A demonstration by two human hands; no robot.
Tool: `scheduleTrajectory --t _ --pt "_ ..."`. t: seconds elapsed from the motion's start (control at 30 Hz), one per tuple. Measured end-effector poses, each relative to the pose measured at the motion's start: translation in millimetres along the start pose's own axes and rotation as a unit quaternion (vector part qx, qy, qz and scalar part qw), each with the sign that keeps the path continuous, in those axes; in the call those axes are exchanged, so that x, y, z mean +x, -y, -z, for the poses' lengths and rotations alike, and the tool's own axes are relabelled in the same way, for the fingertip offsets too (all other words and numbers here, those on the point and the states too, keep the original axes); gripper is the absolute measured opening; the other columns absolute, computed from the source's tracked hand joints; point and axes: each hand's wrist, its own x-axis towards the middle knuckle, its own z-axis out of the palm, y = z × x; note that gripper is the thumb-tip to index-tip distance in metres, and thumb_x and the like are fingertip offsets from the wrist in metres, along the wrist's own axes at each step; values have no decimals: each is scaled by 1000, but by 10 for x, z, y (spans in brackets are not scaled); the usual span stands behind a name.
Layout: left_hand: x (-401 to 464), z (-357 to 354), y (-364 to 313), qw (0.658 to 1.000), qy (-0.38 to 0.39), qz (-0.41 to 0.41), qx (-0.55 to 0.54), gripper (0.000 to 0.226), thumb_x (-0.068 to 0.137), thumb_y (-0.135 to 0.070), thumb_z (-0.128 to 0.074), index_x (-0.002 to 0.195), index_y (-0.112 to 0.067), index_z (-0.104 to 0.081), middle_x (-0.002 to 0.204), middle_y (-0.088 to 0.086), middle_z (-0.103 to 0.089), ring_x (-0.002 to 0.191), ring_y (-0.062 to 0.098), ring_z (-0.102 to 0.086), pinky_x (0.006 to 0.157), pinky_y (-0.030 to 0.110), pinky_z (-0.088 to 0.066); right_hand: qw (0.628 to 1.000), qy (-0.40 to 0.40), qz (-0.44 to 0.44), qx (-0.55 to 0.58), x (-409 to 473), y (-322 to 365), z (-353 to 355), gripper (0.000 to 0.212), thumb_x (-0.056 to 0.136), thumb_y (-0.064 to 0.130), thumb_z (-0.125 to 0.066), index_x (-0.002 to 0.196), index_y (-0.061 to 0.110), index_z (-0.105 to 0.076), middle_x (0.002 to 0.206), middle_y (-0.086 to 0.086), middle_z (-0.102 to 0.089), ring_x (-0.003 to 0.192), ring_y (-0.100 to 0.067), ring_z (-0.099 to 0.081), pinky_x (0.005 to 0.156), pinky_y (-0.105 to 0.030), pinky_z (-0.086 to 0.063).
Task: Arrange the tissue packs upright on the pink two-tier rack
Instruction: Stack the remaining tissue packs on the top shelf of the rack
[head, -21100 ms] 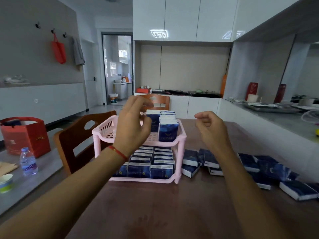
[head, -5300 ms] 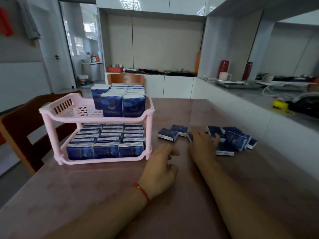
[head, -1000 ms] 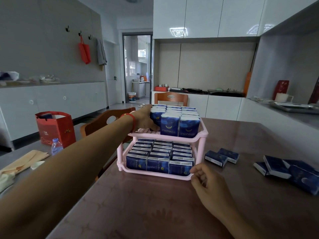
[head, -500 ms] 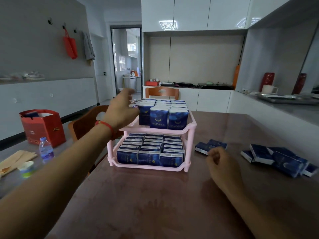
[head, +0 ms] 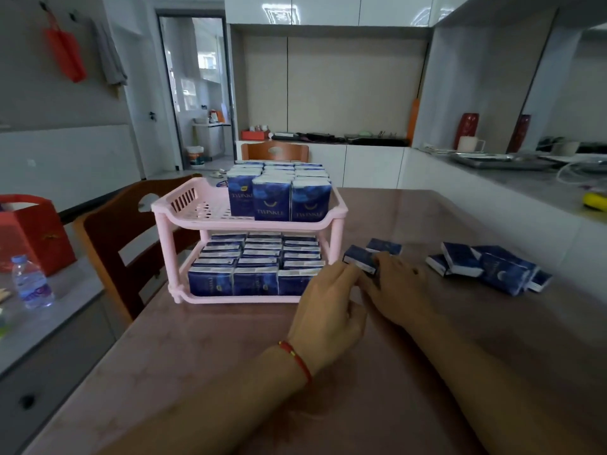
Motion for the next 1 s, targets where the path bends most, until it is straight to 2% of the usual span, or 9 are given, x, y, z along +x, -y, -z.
scheduleTrajectory --t 0.13,0.23,0.4,0.5,0.6,0.7,0.77,0.9,1.0 --pt "-87 -78 102 999 30 33 -14 35 70 -2 -57 101 -19 -59 103 -5 -55 93 10 -48 87 14 -37 998 50 -24 -29 26 -2 -24 63 97 58 -41 152 32 -25 154 -11 -33 141 -31 -32 111 -51 -30" --pt "-101 -54 114 997 36 59 -32 36 73 0 -61 104 -20 -58 100 -9 -51 88 5 -45 83 15 -39 998 33 -20 -41 59 -33 -6 51 96 55 -45 142 33 -40 147 -9 -36 135 -31 -35 107 -49 -32" --pt "-132 -35 121 993 45 89 -60 34 78 -1 -63 104 -22 -59 94 -19 -51 84 3 -51 77 5 -37 994 27 29 98 -30 -45 207 34 85 51 -69 103 29 -51 101 8 -60 91 -12 -57 84 -35 -46" --pt "-136 0 68 980 34 153 -122 18 93 -19 -64 108 -21 -56 95 -3 -64 82 9 -61 72 11 -46 952 128 33 278 -214 -123 570 47 75 48 -81 113 33 -57 112 17 -61 101 -1 -58 87 -24 -49" --pt "-116 13 -36 905 30 292 -308 36 97 -33 -62 125 -14 -50 95 13 -70 69 18 -68 63 24 -56 878 258 73 396 -342 -181 851 55 72 28 -87 120 33 -61 124 17 -64 119 -3 -59 107 -39 -46" --pt "-111 1 -92 804 27 390 -447 39 97 -13 -62 132 -6 -48 113 24 -65 70 21 -71 59 31 -61 833 341 115 421 -346 -98 923 59 74 17 -86 125 27 -59 131 11 -61 126 -8 -56 105 -38 -48" --pt "-137 2 -49 796 24 392 -461 39 94 0 -61 131 -7 -50 118 18 -66 75 21 -73 62 35 -63 822 337 112 446 -287 -60 888 52 80 22 -80 128 23 -60 133 6 -61 125 -11 -58 99 -33 -53" --pt "-171 -4 131 890 44 309 -333 48 85 6 -65 127 -18 -58 109 8 -72 90 16 -71 78 32 -62 936 70 -41 342 104 -190 682 36 93 29 -67 127 18 -62 128 -2 -65 113 -16 -64 88 -25 -52" --pt "-182 13 137 898 49 308 -312 48 80 -5 -70 122 -25 -61 106 1 -72 94 16 -72 87 44 -61 981 53 -94 163 416 -338 384 55 95 25 -62 146 16 -44 146 -11 -50 130 -28 -51 103 -38 -42"
